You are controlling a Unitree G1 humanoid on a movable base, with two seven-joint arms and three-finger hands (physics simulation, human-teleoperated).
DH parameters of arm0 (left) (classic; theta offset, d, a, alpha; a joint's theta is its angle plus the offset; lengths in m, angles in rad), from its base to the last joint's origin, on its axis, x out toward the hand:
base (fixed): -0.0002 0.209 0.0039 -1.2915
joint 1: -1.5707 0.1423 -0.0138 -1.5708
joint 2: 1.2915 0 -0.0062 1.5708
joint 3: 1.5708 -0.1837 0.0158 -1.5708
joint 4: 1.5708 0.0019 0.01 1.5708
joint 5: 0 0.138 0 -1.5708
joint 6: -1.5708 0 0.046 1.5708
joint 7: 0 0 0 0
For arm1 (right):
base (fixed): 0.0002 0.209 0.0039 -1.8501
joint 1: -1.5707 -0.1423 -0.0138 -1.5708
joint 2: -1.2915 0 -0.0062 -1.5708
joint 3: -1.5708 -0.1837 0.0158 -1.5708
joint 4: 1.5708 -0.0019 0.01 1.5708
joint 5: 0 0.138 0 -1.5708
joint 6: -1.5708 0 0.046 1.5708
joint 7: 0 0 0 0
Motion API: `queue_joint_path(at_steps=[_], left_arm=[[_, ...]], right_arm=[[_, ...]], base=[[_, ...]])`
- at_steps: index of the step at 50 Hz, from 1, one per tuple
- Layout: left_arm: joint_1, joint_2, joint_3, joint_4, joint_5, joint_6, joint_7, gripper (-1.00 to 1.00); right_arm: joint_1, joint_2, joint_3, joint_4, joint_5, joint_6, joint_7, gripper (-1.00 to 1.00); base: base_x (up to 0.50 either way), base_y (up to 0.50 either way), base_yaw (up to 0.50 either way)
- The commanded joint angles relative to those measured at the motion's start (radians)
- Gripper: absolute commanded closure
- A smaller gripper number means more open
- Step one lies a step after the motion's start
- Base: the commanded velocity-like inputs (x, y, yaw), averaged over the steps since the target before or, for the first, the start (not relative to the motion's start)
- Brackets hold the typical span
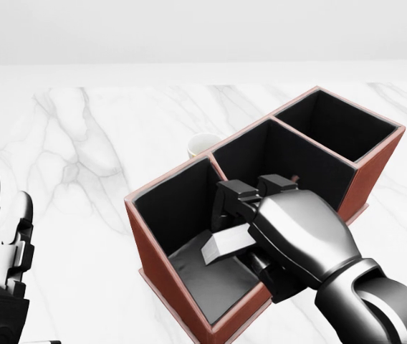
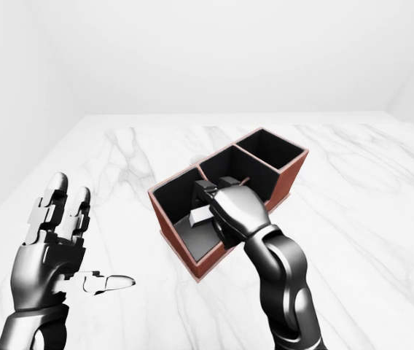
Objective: Pick up the book and place it in the left compartment of the caddy.
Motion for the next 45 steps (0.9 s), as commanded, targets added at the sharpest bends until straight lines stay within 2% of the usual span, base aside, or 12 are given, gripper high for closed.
queue_joint_path(at_steps=[1,20,45], left_arm=[[0.003,0.001,-0.009,-0.001,0.007,0.000,0.003,-1.00],[0.001,0.003,-0.004,0.001,0.001,0.000,0.004,-1.00],[-0.001,0.001,0.000,-0.004,0.001,0.000,0.002,-1.00]], right_arm=[[-0.006,0.041,-0.012,0.026,-0.013,0.000,0.000,1.00],[-0.010,0.092,0.009,0.085,-0.067,0.000,0.000,1.00],[-0.047,0.122,0.016,0.166,-0.105,0.000,0.000,1.00]], base=[[0.00,0.00,0.00],[0.00,0.00,0.00],[0.00,0.00,0.00]])
